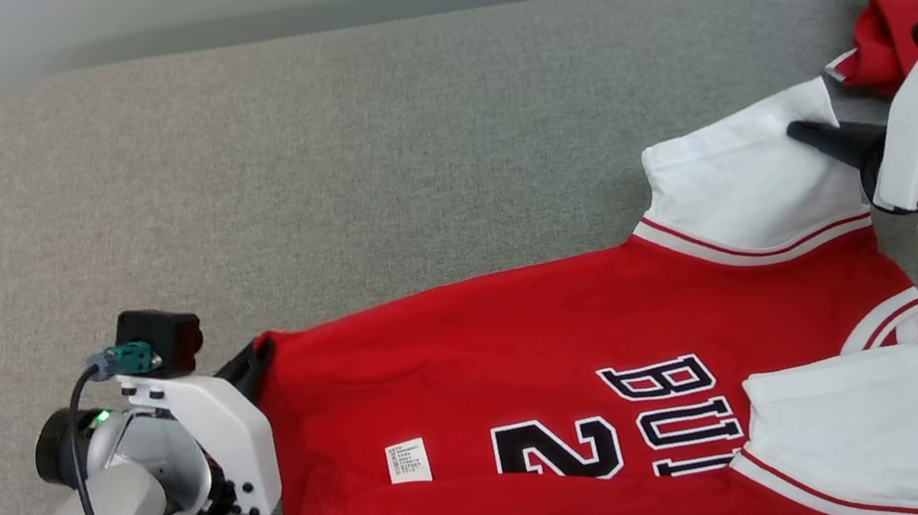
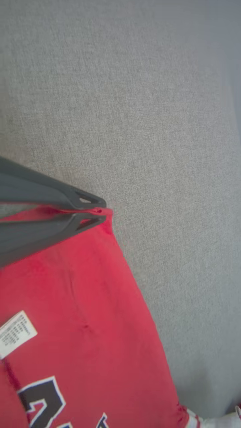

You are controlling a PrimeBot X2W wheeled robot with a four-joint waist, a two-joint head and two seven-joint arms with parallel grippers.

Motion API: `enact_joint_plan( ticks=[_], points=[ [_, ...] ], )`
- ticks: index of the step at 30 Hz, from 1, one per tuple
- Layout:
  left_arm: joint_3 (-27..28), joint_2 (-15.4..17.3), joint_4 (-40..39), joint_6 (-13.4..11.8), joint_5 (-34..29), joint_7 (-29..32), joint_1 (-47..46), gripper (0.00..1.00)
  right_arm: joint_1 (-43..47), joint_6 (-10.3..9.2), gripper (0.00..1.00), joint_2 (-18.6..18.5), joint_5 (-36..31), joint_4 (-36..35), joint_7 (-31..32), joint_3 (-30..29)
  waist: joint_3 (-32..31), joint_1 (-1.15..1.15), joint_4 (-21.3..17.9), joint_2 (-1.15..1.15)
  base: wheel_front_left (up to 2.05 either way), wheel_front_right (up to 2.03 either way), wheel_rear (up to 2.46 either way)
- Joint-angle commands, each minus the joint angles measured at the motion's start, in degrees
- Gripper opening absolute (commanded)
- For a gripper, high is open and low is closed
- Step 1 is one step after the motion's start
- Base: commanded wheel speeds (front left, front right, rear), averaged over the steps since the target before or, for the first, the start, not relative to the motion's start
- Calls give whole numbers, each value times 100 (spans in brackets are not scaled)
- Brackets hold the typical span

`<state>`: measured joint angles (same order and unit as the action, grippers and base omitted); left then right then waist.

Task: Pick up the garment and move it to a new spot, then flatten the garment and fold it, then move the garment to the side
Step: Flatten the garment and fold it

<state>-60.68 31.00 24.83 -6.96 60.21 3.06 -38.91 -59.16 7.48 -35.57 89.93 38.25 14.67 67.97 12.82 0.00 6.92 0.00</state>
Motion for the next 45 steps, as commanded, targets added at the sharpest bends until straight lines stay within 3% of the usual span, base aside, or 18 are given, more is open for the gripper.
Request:
enact_joint_plan(
  ticks=[1, 11, 27, 45],
  points=[
    [-12, 73, -41, -24, 34, 40, 71, 0, 109, 4, 0, -54, 47, -24, 9, -1, -114, 0, -65, 0, 0, 0, 0],
    [-191, 598, -496, -100, -3, 367, 341, 0, 548, 4, 0, -275, 133, -411, -11, 36, -421, 0, -297, 0, 0, 0, 0],
    [-340, 1121, -1115, -342, 82, 739, 672, 0, 1098, 4, 0, -493, 157, -887, -114, 120, -611, 0, -562, 0, 0, 0, 0],
    [-589, 1397, -1419, -451, 2, 1104, 825, 0, 1670, 4, 0, -803, 93, -1502, -92, 256, -758, 0, -627, 0, 0, 0, 0]
  ],
)
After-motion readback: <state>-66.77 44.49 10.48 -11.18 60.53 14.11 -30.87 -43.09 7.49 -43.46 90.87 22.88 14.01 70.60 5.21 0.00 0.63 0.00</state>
